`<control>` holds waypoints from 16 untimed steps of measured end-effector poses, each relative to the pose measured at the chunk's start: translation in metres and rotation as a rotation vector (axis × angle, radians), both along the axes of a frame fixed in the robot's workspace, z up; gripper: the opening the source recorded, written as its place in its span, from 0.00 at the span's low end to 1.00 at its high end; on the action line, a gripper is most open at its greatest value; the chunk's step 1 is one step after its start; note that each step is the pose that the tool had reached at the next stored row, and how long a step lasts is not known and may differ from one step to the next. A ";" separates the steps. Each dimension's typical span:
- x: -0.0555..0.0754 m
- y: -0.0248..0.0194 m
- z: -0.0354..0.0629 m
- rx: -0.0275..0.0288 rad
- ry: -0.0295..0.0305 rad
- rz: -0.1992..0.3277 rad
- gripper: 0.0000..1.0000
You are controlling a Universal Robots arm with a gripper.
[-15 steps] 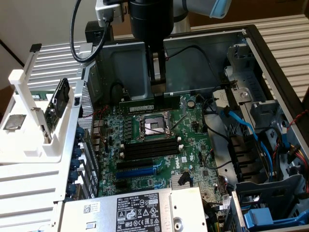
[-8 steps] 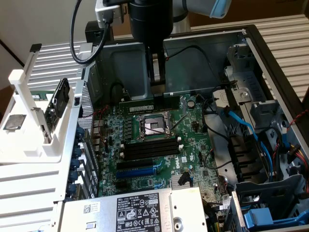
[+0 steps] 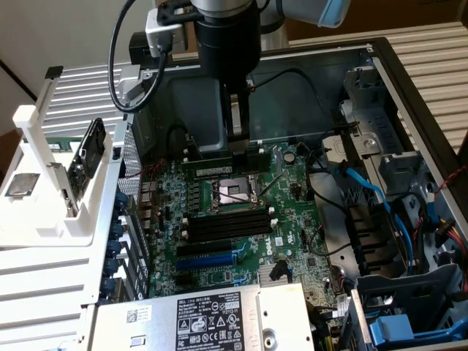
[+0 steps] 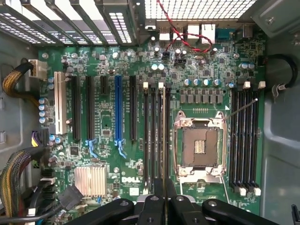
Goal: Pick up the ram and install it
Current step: 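Insert the ram into the slot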
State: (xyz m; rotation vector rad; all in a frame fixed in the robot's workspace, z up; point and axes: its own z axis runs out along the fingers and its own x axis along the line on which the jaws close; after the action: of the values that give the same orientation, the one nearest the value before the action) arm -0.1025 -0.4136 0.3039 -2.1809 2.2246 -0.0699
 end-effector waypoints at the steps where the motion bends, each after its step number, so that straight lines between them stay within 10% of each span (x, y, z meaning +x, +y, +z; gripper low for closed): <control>1: 0.000 -0.0013 -0.0008 0.0004 -0.0001 0.000 0.12; 5: 0.000 -0.0076 -0.0069 0.0067 -0.0002 -0.001 0.12; 7: 0.000 -0.0156 -0.0090 0.0316 -0.0001 -0.003 0.12; 9: 0.000 -0.0160 -0.0091 0.0386 0.0000 -0.005 0.12; 16: 0.000 -0.0140 -0.0162 0.0399 -0.0002 -0.005 0.12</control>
State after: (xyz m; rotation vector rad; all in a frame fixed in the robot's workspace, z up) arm -0.1020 -0.4276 0.2877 -2.1552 2.2116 -0.0257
